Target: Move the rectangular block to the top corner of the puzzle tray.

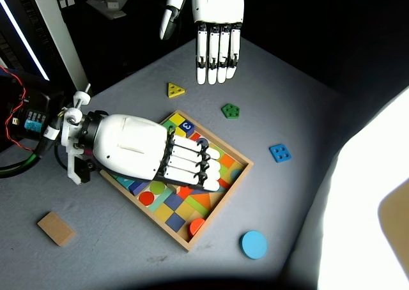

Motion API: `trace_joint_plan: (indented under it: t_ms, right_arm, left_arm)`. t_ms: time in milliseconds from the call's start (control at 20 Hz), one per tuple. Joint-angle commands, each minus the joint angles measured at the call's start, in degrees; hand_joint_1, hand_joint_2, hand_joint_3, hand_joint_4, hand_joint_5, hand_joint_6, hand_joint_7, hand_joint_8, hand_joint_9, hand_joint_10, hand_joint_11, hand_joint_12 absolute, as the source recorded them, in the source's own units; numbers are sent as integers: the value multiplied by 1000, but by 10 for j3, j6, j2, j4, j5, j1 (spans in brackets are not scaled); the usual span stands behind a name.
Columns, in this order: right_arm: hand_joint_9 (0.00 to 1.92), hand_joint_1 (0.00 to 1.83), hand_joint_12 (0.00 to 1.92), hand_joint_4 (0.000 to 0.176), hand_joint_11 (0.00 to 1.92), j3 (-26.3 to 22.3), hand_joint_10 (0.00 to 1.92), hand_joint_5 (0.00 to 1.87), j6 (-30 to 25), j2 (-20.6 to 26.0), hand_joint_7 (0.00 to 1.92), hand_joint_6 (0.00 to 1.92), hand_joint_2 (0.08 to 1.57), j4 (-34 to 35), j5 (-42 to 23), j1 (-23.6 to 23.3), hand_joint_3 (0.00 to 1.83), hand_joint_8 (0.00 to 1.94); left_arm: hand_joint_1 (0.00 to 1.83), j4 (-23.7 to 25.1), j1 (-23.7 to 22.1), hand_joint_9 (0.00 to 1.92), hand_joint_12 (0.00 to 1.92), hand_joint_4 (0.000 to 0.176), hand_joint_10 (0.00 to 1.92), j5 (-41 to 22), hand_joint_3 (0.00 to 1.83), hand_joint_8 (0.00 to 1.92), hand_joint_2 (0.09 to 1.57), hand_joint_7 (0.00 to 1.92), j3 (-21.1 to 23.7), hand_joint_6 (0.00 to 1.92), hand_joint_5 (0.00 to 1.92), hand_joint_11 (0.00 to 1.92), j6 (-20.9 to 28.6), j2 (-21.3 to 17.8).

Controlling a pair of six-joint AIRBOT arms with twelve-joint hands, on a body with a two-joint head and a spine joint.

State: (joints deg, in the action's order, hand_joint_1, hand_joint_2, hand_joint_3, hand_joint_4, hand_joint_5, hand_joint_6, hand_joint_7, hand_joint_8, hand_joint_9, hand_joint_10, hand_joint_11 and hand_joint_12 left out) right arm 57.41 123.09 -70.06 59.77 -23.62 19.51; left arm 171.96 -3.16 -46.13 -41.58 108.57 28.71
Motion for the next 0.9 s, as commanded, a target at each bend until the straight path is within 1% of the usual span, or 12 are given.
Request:
trace_joint_plan:
  t_ms: [0,50,100,200,250,300,350,400,500,600,700,850]
  right_arm:
    - [0,432,0,21,0,3,0,137,2,4,18,57,1072,-2,-21,-12,22,6]
    - [0,306,0,13,0,5,0,237,28,4,53,97,1091,46,-6,-18,29,18]
    - [0,183,0,3,0,5,0,415,34,4,75,173,1122,59,-4,-20,39,24]
    - [0,139,0,0,0,5,0,609,53,5,121,222,1159,95,10,-20,25,13]
    - [0,124,0,0,0,5,0,663,62,6,137,233,1164,108,19,-20,20,13]
    - [0,117,0,0,0,4,0,685,62,7,150,238,1167,109,22,-18,19,16]
    - [0,85,0,12,0,4,0,695,63,7,150,236,1167,109,22,-18,17,14]
    - [0,73,0,16,0,4,0,719,63,7,163,208,1171,109,22,-18,9,4]
    - [0,70,0,8,0,4,0,715,64,6,161,191,1174,109,22,-16,6,0]
    - [0,87,0,0,0,4,0,714,65,5,163,183,1176,109,24,-15,6,1]
    - [0,112,0,0,0,4,0,729,69,3,196,183,1173,109,24,-14,4,14]
    - [0,112,0,0,0,4,0,726,77,-4,191,171,1174,109,22,-10,3,8]
  left_arm:
    - [0,6,-4,196,666,13,7,46,1,4,1211,176,-1,7,119,0,2,-1]
    - [0,6,-7,200,668,12,7,46,0,6,1208,184,-3,9,128,0,2,-1]
    - [0,6,-8,194,670,16,4,46,0,8,1207,189,-4,13,139,0,2,-1]
    - [0,6,-7,180,650,13,2,46,0,3,1210,173,-5,7,135,0,-1,-1]
    - [0,6,-6,177,645,18,1,46,0,0,1208,164,-5,4,130,0,-3,-1]
    - [0,6,-6,177,644,22,1,46,0,2,1200,168,-5,1,123,0,-6,-1]
    - [0,6,-6,184,659,17,3,49,0,3,1200,175,-5,0,115,0,-11,-1]
    - [0,6,-6,194,689,14,5,51,0,5,1203,184,-5,7,139,0,-11,-1]
    - [0,6,-6,182,664,23,2,54,0,3,1197,174,-6,4,141,0,-12,-1]
    - [0,6,-6,188,673,24,4,56,0,5,1197,179,-6,9,160,0,-12,-1]
    - [0,6,-6,178,648,15,0,57,3,0,1208,172,-6,1,148,0,-12,-1]
    - [0,6,-7,185,668,17,6,57,1,6,1208,183,-5,3,146,0,-11,-1]
